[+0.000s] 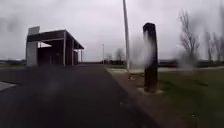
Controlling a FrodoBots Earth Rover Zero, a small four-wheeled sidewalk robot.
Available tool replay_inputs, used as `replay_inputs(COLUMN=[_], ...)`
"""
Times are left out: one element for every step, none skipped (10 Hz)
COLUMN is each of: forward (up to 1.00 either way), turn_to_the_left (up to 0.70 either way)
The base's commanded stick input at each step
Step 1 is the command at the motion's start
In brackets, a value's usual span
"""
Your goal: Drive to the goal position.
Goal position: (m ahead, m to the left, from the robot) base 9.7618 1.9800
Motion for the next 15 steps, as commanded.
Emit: replay_inputs(forward=[1.00,1.00,1.00,1.00,1.00,1.00,1.00,1.00,1.00,1.00,1.00,1.00,1.00,1.00,1.00], turn_to_the_left=[0.00,0.00,0.00,0.08,0.18,0.40,0.40,0.40,0.40,0.40,0.40,0.37,0.19,0.00,0.00])
